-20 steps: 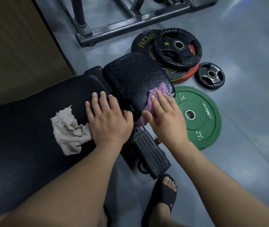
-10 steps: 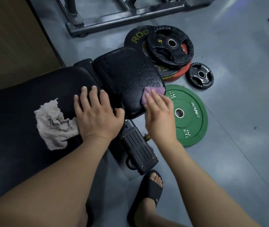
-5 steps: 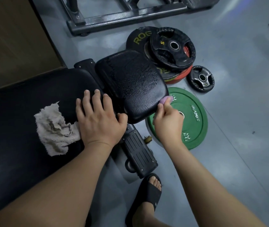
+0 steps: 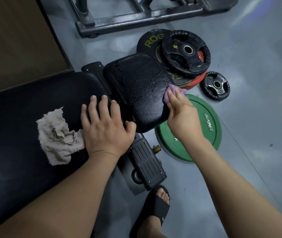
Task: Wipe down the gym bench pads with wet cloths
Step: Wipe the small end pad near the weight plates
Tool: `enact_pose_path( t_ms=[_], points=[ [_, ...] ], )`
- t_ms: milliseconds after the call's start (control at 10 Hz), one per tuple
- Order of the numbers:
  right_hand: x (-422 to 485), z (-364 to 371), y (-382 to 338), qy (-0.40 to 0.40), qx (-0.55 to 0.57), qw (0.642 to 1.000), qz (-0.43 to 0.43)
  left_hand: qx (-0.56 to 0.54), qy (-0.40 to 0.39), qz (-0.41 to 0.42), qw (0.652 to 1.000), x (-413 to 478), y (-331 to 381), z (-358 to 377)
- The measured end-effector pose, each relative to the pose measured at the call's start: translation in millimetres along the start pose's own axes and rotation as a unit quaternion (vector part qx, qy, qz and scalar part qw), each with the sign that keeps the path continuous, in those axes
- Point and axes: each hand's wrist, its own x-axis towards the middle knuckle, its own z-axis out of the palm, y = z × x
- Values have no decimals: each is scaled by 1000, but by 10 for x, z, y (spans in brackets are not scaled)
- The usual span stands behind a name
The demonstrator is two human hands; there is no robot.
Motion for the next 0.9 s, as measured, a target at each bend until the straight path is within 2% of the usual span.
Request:
enact_pose_path(
  t_ms=[200,300,500,600,700,800,900],
  points=[
    [696,40,-24,-48,-48,997,35,-7,-1,-3,1000,3,2,4],
    [621,94,-90,-18,-27,999,25,-9,2,-3,1000,2,-4,4],
    [202,48,-112,-25,-68,996,-61,-10,2,-4,1000,3,-9,6],
    [630,111,-61,-42,-84,994,-64,-11,3,-3,1000,0,-5,10],
    [941,153,-93,-65,-54,996,-17,-9,6,-3,1000,-4,-5,15],
    [780,109,-155,-51,-56,996,-55,-10,10,-3,1000,-2,-3,11],
    [345,54,-101,-41,-87,985,-143,-16,8,-5,1000,1,-6,14]
  ],
)
